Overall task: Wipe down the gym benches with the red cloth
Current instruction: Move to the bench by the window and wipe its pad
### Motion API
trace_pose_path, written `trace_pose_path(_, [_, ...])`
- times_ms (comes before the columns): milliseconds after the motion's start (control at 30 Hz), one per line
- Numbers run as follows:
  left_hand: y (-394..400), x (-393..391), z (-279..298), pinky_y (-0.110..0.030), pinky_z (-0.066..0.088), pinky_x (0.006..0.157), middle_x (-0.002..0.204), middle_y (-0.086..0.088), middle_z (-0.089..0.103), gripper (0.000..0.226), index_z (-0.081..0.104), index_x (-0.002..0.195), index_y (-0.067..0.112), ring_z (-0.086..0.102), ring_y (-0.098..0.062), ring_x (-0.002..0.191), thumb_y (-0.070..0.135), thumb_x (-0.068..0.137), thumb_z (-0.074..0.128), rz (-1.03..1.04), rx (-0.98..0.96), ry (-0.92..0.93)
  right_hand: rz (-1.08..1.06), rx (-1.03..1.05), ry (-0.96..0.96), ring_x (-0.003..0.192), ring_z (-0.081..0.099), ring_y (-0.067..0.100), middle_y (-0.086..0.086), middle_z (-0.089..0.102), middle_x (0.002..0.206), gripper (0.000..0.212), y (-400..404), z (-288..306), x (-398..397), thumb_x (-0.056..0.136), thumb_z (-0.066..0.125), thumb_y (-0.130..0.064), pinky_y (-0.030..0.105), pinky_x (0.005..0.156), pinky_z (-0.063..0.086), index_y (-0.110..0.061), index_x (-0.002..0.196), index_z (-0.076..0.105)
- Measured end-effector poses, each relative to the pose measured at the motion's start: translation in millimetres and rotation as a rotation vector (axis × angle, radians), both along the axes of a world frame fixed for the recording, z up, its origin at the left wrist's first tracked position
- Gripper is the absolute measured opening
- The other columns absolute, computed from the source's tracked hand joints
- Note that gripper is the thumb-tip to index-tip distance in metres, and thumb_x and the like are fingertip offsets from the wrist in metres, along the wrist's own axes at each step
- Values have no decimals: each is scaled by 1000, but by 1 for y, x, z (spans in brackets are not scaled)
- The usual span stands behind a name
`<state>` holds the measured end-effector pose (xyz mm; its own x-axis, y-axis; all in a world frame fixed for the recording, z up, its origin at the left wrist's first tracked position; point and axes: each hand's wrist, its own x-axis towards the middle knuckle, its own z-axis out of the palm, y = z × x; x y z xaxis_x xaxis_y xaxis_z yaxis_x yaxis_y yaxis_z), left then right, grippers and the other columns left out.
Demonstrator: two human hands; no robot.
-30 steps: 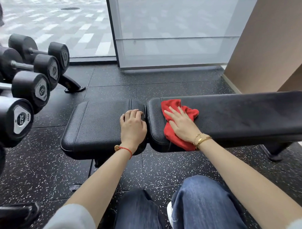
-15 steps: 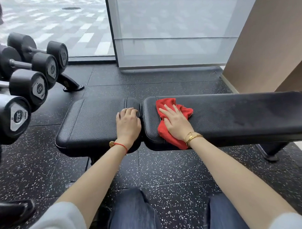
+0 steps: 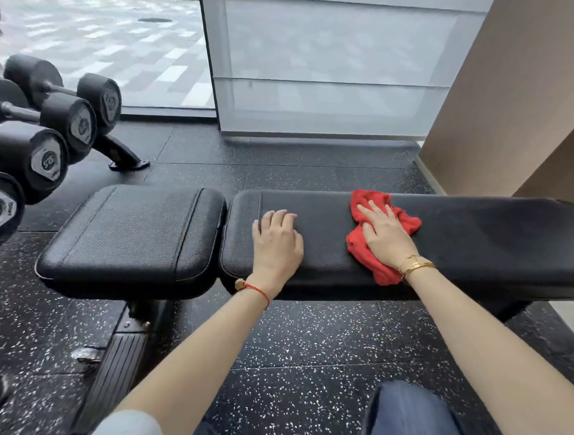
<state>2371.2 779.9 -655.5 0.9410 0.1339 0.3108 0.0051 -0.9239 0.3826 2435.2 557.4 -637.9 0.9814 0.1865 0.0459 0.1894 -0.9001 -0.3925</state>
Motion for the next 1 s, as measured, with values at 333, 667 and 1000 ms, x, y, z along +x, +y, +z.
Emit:
trace_pose_path(333, [-43,8,-9,-56,18,117,136,7,49,34,53,124,25,36,-19,134,26,91,42,85,43,21,109,-102,9,149,3,34,1,14,162,51,11,6,21,100,33,-27,47,122,2,-25,150,29])
trace_pose_path(667, [-43,8,-13,-55,23,114,134,7,54,34,57,121,25,41,-18,131,23,89,48,97,33,-29,246,-46,-109,149,11,28,-2,23,159,50,-47,-5,-10,98,39,-22,40,122,6,-27,148,35])
trace_pose_path(1000, [-46,5,-7,-52,23,115,130,11,55,32,58,118,27,43,-15,129,21,87,50,113,17,-35,130,-115,15,148,7,36,4,14,162,51,-38,6,64,100,32,-28,48,121,5,-23,151,27])
